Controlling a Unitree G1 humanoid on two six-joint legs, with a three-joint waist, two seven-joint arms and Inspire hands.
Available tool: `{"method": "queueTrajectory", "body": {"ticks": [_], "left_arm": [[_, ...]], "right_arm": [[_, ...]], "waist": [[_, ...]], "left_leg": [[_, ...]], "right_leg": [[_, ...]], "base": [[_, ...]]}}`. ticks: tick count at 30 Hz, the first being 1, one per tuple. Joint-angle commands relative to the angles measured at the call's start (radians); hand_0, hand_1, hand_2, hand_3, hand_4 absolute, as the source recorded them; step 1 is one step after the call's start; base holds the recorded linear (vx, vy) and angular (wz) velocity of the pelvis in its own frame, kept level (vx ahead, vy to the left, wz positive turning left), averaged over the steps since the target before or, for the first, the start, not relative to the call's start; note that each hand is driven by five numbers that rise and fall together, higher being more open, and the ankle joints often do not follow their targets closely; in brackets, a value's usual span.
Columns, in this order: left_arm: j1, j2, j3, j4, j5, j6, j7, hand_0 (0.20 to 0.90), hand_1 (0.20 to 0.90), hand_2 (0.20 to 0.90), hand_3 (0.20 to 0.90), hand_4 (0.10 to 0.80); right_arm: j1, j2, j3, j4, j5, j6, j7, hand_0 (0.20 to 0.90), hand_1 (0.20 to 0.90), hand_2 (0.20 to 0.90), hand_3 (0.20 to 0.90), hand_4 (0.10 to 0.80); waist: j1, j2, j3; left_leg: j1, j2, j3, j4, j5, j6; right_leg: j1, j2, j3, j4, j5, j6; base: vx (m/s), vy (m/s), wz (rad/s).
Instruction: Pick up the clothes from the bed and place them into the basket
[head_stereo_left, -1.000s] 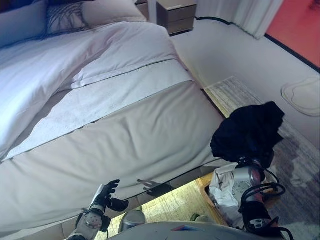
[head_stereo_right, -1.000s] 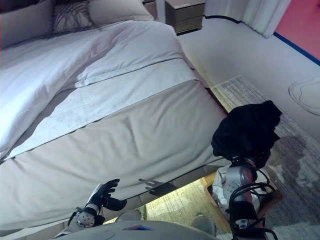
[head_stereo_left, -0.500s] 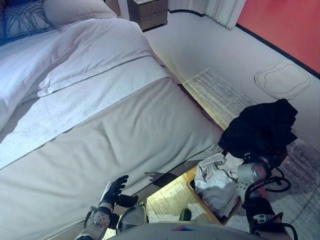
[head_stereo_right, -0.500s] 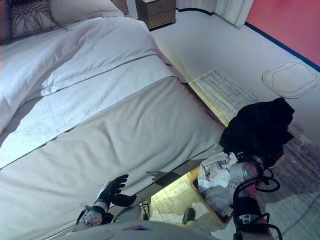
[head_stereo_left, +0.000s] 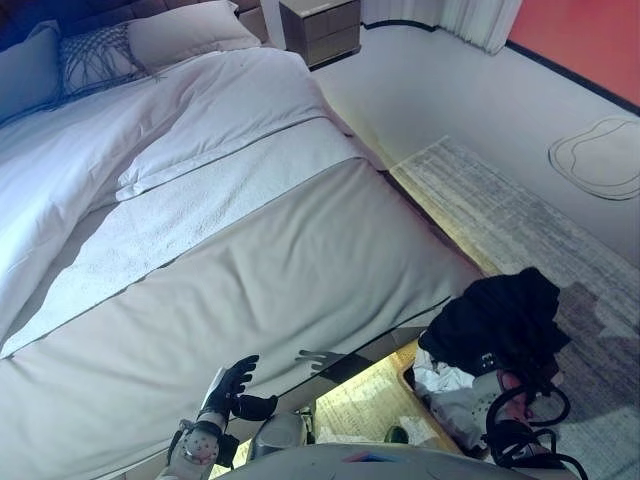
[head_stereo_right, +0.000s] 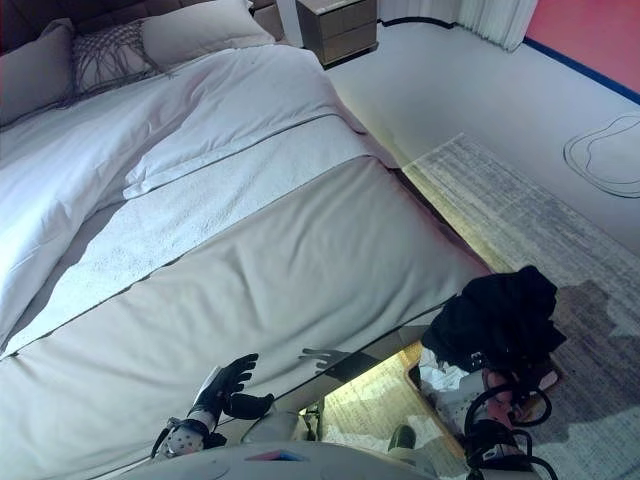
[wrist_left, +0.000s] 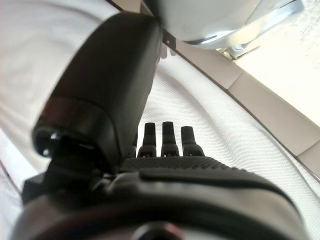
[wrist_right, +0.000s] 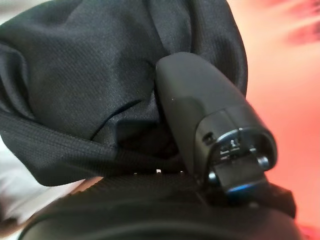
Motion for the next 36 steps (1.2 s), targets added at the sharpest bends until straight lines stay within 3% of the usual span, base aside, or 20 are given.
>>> {"method": "queueTrajectory", "body": {"ticks": [1,10,14,17,18,22,23,24,25,36], "left_arm": [[-0.083,0.036,-0.057,0.015,-0.024,-0.087,0.005,0.900,0.900,0.900,0.900,0.800],[-0.117,0.024,-0.111,-0.017,-0.101,-0.127,0.056,0.900,0.900,0.900,0.900,0.800],[-0.090,0.031,-0.105,-0.085,-0.110,-0.139,0.066,0.900,0.900,0.900,0.900,0.800],[-0.094,0.048,-0.098,-0.140,-0.120,-0.130,0.070,0.900,0.900,0.900,0.900,0.800],[-0.098,0.053,-0.098,-0.150,-0.122,-0.128,0.071,0.900,0.900,0.900,0.900,0.800],[-0.126,0.093,-0.092,-0.220,-0.164,-0.118,0.051,0.900,0.900,0.900,0.900,0.800],[-0.130,0.100,-0.098,-0.232,-0.173,-0.118,0.050,0.900,0.900,0.900,0.900,0.800],[-0.131,0.103,-0.102,-0.238,-0.179,-0.120,0.050,0.900,0.900,0.900,0.900,0.800],[-0.133,0.105,-0.108,-0.250,-0.188,-0.126,0.054,0.900,0.900,0.900,0.900,0.800],[-0.115,0.116,-0.105,-0.275,-0.226,-0.149,0.030,0.900,0.900,0.900,0.900,0.800]], "right_arm": [[-0.117,-0.098,-0.048,-0.040,0.062,-0.122,0.021,0.300,0.300,0.300,0.200,0.100],[-0.327,-0.302,-0.074,0.113,0.011,-0.080,-0.024,0.300,0.300,0.300,0.200,0.100],[-0.454,-0.394,-0.025,0.140,-0.031,-0.030,-0.042,0.300,0.300,0.300,0.200,0.100],[-0.538,-0.430,-0.001,0.169,-0.042,-0.010,-0.027,0.300,0.300,0.300,0.200,0.100],[-0.552,-0.433,0.007,0.171,-0.047,-0.009,-0.031,0.300,0.300,0.300,0.200,0.100],[-0.621,-0.454,0.032,0.187,-0.069,0.035,-0.044,0.300,0.300,0.300,0.200,0.100],[-0.630,-0.458,0.038,0.192,-0.071,0.052,-0.038,0.356,0.356,0.356,0.266,0.166],[-0.635,-0.461,0.043,0.196,-0.070,0.062,-0.036,0.462,0.462,0.462,0.389,0.289],[-0.647,-0.465,0.051,0.204,-0.064,0.078,-0.018,0.900,0.900,0.900,0.900,0.800],[-0.647,-0.524,0.021,0.302,-0.100,0.116,-0.071,0.900,0.900,0.900,0.900,0.800]], "waist": [[0.029,-0.014,0.033],[0.005,0.126,0.182],[-0.018,0.168,0.252],[-0.017,0.175,0.293],[-0.017,0.171,0.296],[-0.013,0.162,0.335],[-0.013,0.161,0.342],[-0.013,0.161,0.346],[-0.011,0.163,0.354],[-0.003,0.186,0.345]], "left_leg": [[-0.120,-0.017,-0.060,0.065,-0.033,-0.020],[-0.272,-0.078,-0.079,0.220,-0.040,-0.034],[-0.374,-0.072,-0.043,0.336,-0.074,-0.018],[-0.442,-0.065,-0.023,0.404,-0.095,-0.003],[-0.447,-0.067,-0.032,0.425,-0.126,-0.007],[-0.531,-0.056,-0.031,0.542,-0.175,0.020],[-0.544,-0.053,-0.033,0.562,-0.181,0.023],[-0.551,-0.052,-0.034,0.570,-0.183,0.025],[-0.561,-0.049,-0.037,0.583,-0.187,0.028],[-0.524,-0.071,-0.029,0.580,-0.195,0.024]], "right_leg": [[-0.045,-0.088,-0.074,0.084,0.032,0.023],[-0.222,-0.162,-0.066,0.226,0.006,-0.001],[-0.395,-0.179,-0.024,0.357,-0.014,-0.019],[-0.492,-0.176,-0.001,0.442,-0.034,-0.031],[-0.505,-0.173,0.017,0.464,-0.061,-0.024],[-0.626,-0.191,0.045,0.617,-0.101,-0.036],[-0.644,-0.194,0.051,0.638,-0.107,-0.039],[-0.653,-0.196,0.054,0.650,-0.109,-0.040],[-0.669,-0.199,0.060,0.675,-0.115,-0.043],[-0.650,-0.229,0.055,0.720,-0.138,-0.037]], "base": [[-0.207,0.019,0.06],[-0.178,0.092,0.07],[-0.193,0.098,-0.14],[-0.123,-0.008,-0.13],[-0.047,-0.080,-0.06],[-0.063,-0.048,-0.07],[-0.040,-0.013,-0.02],[-0.025,0.003,0.10],[-0.007,0.008,0.11],[0.024,0.011,0.00]]}}
